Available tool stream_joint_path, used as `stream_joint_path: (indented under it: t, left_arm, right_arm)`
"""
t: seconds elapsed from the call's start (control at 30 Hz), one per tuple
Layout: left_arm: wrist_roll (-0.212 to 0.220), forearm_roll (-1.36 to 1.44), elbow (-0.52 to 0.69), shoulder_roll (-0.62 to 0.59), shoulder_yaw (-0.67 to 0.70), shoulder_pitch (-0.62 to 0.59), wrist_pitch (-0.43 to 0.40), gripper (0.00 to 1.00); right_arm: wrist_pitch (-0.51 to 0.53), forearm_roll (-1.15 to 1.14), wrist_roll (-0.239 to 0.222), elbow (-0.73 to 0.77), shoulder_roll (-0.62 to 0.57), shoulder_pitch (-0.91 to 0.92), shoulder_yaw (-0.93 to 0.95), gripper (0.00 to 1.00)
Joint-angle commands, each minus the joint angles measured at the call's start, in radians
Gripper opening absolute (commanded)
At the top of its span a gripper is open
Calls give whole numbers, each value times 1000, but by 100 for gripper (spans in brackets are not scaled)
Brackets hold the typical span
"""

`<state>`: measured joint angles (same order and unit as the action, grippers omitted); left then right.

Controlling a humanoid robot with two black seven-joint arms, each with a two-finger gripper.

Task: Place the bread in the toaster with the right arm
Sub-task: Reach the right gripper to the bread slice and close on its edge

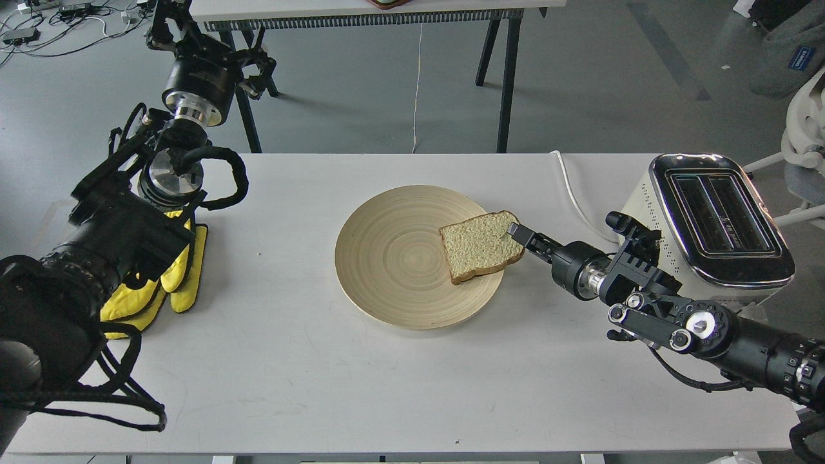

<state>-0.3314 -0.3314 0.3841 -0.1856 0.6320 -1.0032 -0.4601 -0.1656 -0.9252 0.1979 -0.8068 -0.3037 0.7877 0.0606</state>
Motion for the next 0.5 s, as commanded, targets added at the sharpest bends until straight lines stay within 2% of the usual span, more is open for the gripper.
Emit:
stream_joint_path:
  t: [0.0,0.23,0.47]
  left_arm:
    - [0,0,1,0,0,0,0,100]
    - [0,0,1,0,0,0,0,100]
    - [0,0,-1,0,0,0,1,100]
  right_arm:
    - [0,0,0,0,2,-1,2,51]
    - [1,0,-6,1,15,-1,1,50]
    - [27,0,-9,1,15,-1,-5,40]
